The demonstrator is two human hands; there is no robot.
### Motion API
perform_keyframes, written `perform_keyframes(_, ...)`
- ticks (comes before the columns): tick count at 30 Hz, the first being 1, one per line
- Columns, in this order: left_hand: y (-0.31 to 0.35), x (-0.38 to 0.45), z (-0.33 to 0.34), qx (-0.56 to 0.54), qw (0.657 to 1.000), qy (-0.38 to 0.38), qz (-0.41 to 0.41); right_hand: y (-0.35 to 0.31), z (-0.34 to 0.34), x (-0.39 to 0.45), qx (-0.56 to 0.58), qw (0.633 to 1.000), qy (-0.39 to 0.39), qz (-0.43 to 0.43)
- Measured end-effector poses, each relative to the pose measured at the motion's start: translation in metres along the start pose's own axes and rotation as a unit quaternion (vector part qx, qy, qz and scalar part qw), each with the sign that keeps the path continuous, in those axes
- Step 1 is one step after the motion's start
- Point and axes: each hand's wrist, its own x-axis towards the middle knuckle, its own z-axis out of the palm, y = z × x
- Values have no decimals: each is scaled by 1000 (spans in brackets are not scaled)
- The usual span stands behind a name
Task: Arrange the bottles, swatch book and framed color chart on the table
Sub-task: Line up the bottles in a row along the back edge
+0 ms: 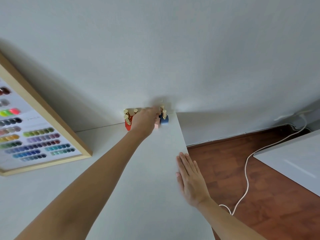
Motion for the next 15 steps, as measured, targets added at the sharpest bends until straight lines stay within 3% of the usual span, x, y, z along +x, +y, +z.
perform_keyframes(7,2,3,-1,23,999,20,-30,-2,-2,-1,4,1000,4,1)
perform_keyframes(15,-4,4,0,82,996,33,7,-2,-3,-1,3,1000,1,1)
